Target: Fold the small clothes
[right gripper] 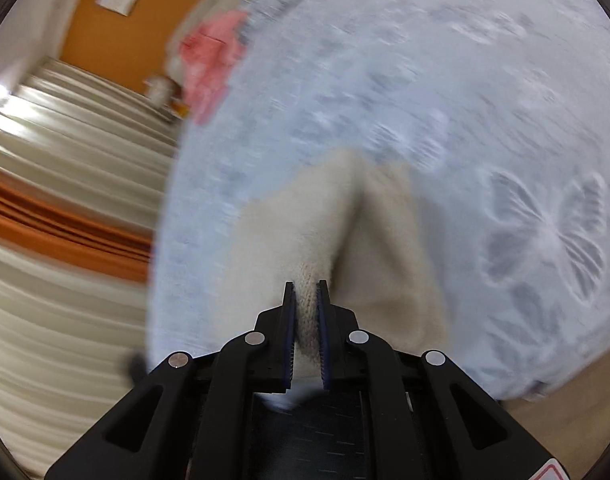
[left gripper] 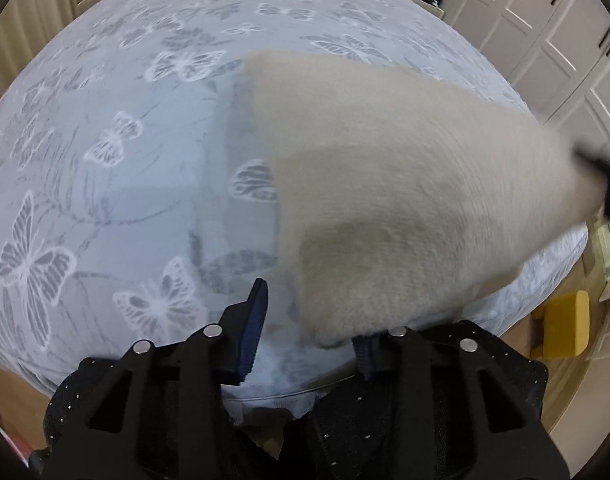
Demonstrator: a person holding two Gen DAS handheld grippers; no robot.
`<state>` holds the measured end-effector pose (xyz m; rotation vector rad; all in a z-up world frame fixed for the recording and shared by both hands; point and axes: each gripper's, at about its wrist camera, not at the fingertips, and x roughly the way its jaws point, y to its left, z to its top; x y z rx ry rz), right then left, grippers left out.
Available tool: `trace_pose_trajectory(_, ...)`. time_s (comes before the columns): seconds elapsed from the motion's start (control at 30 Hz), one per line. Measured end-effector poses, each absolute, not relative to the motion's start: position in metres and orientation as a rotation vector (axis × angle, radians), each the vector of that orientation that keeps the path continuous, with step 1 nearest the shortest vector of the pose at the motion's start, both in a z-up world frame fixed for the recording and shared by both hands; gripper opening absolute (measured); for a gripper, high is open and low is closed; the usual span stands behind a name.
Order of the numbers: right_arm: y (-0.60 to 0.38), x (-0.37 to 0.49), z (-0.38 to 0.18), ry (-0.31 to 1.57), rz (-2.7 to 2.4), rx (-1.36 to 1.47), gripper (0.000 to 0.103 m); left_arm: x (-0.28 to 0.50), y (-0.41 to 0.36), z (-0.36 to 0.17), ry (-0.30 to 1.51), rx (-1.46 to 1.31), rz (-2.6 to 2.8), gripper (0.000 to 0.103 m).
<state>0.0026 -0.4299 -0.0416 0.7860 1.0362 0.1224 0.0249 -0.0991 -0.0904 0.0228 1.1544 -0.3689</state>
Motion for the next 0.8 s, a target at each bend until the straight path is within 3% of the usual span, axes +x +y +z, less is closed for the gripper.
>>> trace_pose_trajectory(0.1, -0.427, -0.005, -0.1, 1.159, 0.064, 0.793, 0.008, 0.024, -0.097, -0.101, 1.176, 0.04, -0.335, 0.033)
trace_pose_trajectory(0.2, -0.424, -0.01, -0.116, 1.147, 0.075, 0.821, 0.011, 0.022, -0.089, -0.107, 1.194, 0.008, -0.3, 0.033)
trace_pose_trajectory(0.33, -0.421, -0.006, -0.074, 1.102, 0.051, 0.707, 0.02, 0.023, -0.084, -0.107, 1.199, 0.014, -0.302, 0.034)
trace_pose_trajectory(0.57, -0.403, 0.026, 0.003, 0.974, 0.116, 0.528, 0.02, 0.006, -0.077, -0.069, 1.183, -0.025, -0.367, 0.036)
trace_pose_trajectory(0.73, -0.369, 0.063, -0.008, 1.004, 0.19, 0.449, 0.02, 0.007, -0.082, -0.011, 1.031, -0.104, -0.426, 0.048)
trace_pose_trajectory(0.8, -0.365, 0.077, -0.026, 1.039, 0.172, 0.447, 0.02, 0.017, -0.099, -0.003, 0.985, -0.079, -0.446, 0.059)
